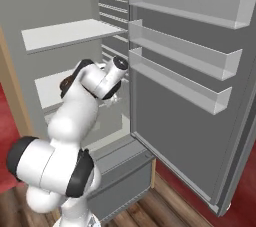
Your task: Place one of the steaks on the plate and the other in the bowl. Then place the bowl in the fridge.
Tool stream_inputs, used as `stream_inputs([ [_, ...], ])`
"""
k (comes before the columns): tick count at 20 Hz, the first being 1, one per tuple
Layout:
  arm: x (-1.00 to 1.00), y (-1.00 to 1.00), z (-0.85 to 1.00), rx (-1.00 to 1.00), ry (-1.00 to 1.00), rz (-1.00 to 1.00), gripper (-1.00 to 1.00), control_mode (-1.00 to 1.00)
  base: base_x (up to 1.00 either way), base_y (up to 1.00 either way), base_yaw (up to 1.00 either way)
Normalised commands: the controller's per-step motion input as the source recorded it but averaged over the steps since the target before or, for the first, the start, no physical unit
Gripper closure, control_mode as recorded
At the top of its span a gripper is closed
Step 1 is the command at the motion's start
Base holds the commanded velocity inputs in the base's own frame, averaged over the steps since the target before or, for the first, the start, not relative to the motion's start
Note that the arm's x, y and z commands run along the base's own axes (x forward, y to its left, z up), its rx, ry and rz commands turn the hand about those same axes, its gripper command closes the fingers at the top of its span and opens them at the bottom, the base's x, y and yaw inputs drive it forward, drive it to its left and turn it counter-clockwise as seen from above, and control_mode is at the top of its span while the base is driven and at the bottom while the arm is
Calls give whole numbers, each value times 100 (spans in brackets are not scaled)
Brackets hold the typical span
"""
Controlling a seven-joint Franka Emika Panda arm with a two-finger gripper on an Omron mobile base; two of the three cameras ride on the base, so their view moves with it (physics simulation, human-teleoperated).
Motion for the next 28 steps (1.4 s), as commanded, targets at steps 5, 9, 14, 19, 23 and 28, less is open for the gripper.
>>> stream_inputs([
  [5,98,19,-33,1,-1,-2,100,-100,0,0,0],
  [9,59,19,-59,10,-1,-5,100,-100,0,0,0],
  [14,21,31,-22,7,-2,-2,100,-100,0,0,0],
  [19,38,28,0,0,-2,-2,100,-100,0,0,0],
  [23,45,23,-1,-1,0,0,100,-100,0,0,0],
  [28,48,23,-3,0,-1,0,100,-100,0,0,0],
])
